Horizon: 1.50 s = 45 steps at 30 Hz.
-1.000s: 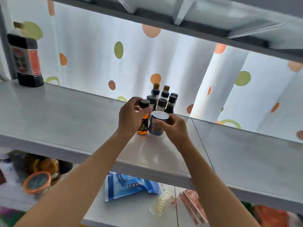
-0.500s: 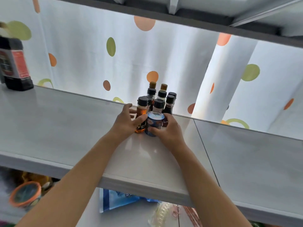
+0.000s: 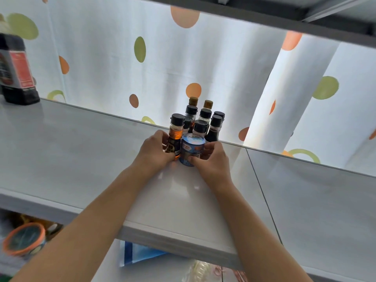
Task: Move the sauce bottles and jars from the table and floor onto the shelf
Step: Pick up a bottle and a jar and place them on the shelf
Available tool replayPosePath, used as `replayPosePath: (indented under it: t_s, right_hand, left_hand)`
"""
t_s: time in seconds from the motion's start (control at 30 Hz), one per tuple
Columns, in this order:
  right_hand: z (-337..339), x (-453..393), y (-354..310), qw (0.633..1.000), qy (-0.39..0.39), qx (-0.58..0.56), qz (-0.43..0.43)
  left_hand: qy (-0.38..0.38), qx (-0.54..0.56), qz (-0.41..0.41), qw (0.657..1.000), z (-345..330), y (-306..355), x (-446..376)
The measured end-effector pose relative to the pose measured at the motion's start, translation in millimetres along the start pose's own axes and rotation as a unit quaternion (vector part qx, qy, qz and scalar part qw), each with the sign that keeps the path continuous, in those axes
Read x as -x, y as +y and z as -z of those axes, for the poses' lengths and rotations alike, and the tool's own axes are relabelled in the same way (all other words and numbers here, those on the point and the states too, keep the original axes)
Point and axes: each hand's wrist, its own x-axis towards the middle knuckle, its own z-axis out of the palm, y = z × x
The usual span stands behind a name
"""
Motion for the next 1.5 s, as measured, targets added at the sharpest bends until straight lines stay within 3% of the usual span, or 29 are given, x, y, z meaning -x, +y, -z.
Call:
replayPosePath:
  t_s: [0.4, 0.7, 0.9, 1.03, 1.13, 1.2, 1.37, 1.5]
  right_hand:
    - [-4.5, 0.1, -4.0, 1.000, 0.013, -0.008, -0.010]
    - [-5.8, 3.6, -3.8, 1.000, 0.005, 0.000, -0.024]
    - [7.0, 26.0, -6.8, 0.995, -0.038, 0.080, -0.053]
    - [14.2, 47.8, -22.5, 0.964, -0.179, 0.185, -0.069]
    - [19.4, 75.5, -28.2, 0.906, -0.280, 0.317, -0.022]
    - [24.4, 93.0, -29.0, 0.887, -0.313, 0.340, 0.006]
    - [45.0, 126.4, -30.4, 0.875, -0.340, 0.326, 0.115]
    - [52.6, 152.6, -32.8, 0.867, -0.316, 0.347, 0.166]
  left_hand:
    - [-0.009, -0.013, -0.014, 1.000, -6.1, -2.4, -9.0]
    - [-0.047, -0.023, 0.035, 0.998, -9.8, -2.9, -7.6]
    - [-0.078, -0.153, 0.102, 0.980, 4.8, 1.8, 15.0]
    - [-0.138, -0.307, 0.083, 0.938, 14.2, 6.4, 47.7]
    - [-0.168, -0.351, 0.099, 0.916, 24.5, 11.7, 81.2]
    - [-0.169, -0.359, 0.105, 0.912, 31.2, 18.9, 104.0]
    - [-0.062, -0.412, 0.140, 0.898, 24.5, 44.1, 169.5]
    - [-0.046, -0.407, 0.126, 0.903, 26.1, 57.4, 227.0]
